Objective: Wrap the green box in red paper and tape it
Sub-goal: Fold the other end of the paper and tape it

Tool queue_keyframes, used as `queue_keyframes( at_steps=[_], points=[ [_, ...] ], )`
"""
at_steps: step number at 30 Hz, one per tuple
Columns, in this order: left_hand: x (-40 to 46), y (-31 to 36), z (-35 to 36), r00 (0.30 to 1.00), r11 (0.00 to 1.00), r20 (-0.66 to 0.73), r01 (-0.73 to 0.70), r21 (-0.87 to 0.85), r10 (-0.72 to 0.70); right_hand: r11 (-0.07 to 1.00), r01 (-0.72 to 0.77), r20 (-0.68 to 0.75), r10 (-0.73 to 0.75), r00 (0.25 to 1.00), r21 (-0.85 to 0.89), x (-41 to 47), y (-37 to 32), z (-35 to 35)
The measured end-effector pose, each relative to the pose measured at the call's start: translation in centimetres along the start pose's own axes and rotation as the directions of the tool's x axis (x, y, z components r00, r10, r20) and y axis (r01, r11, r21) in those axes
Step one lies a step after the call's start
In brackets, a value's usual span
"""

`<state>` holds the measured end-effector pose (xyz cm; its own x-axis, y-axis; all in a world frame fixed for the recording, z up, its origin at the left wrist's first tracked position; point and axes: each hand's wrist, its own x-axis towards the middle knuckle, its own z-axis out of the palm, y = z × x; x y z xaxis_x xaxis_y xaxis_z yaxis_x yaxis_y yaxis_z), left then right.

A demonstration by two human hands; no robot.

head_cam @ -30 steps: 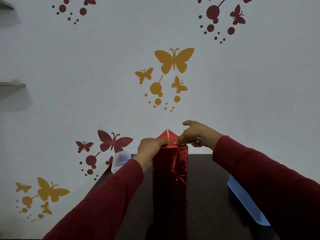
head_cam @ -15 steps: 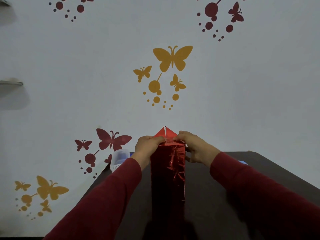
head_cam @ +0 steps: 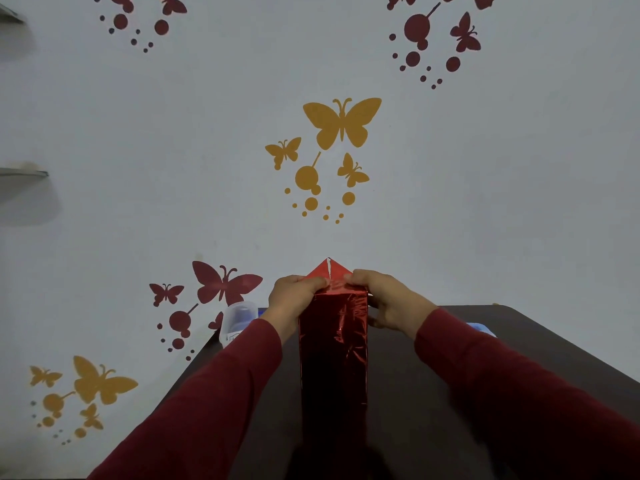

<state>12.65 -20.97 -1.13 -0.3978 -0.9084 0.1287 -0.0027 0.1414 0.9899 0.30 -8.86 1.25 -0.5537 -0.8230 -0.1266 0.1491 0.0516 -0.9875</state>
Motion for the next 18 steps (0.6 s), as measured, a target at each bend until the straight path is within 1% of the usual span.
queue_keyframes(
  at_steps=[2, 3, 4, 6, 7, 8, 9, 10, 11, 13, 15, 16, 18],
  points=[
    [0.0, 0.0, 0.1, 1.000, 1.000, -0.012, -0.005, 0.008, 0.005, 0.996, 0.015, 0.009, -0.016, 1.000, 0.094, -0.1, 0.7, -0.9],
    [0.0, 0.0, 0.0, 0.999, 0.999, -0.029, -0.024, 0.031, 0.025, 0.990, 0.023, -0.011, -0.022, 1.000, 0.138, -0.2, 1.0, -1.4],
    [-0.3, 0.3, 0.1, 0.997, 0.996, -0.060, -0.052, 0.069, 0.056, 0.986, 0.041, -0.054, -0.032, 0.998, 0.160, -0.4, 1.3, -2.0],
    [-1.2, 0.6, 0.2, 0.973, 0.980, -0.171, -0.128, 0.154, 0.154, 0.987, 0.107, -0.167, -0.085, 0.982, 0.124, -1.3, 1.8, -3.5],
    [-1.8, 0.9, 0.3, 0.945, 0.967, -0.234, -0.190, 0.171, 0.227, 0.987, 0.136, -0.216, -0.113, 0.970, 0.091, -1.8, 2.2, -4.2],
    [-2.9, 1.2, 0.6, 0.903, 0.943, -0.287, -0.277, 0.182, 0.320, 0.985, 0.163, -0.250, -0.144, 0.957, 0.057, -2.4, 2.6, -5.0],
    [-4.1, 1.4, 1.0, 0.843, 0.901, -0.321, -0.383, 0.204, 0.431, 0.983, 0.183, -0.267, -0.171, 0.948, 0.020, -3.2, 3.0, -5.9],
    [-5.4, 1.4, 1.6, 0.778, 0.840, -0.318, -0.483, 0.249, 0.541, 0.980, 0.199, -0.272, -0.196, 0.942, -0.017, -4.0, 3.5, -6.8],
    [-6.6, 1.3, 2.4, 0.720, 0.769, -0.277, -0.569, 0.291, 0.637, 0.975, 0.214, -0.268, -0.221, 0.938, -0.057, -5.0, 4.0, -7.6],
    [-8.7, 0.3, 4.7, 0.630, 0.629, -0.115, -0.709, 0.319, 0.768, 0.949, 0.261, -0.276, -0.302, 0.913, -0.174, -7.0, 5.1, -9.7],
    [-10.4, -1.3, 7.6, 0.569, 0.526, 0.078, -0.797, 0.296, 0.819, 0.889, 0.296, -0.306, -0.407, 0.861, -0.349, -8.6, 5.8, -11.7],
    [-10.9, -2.1, 9.0, 0.554, 0.503, 0.171, -0.822, 0.268, 0.815, 0.854, 0.298, -0.320, -0.450, 0.833, -0.427, -9.1, 6.2, -12.6],
    [-11.8, -3.8, 12.2, 0.572, 0.534, 0.351, -0.820, 0.207, 0.741, 0.789, 0.274, -0.352, -0.517, 0.780, -0.550, -9.7, 6.8, -14.6]
  ],
)
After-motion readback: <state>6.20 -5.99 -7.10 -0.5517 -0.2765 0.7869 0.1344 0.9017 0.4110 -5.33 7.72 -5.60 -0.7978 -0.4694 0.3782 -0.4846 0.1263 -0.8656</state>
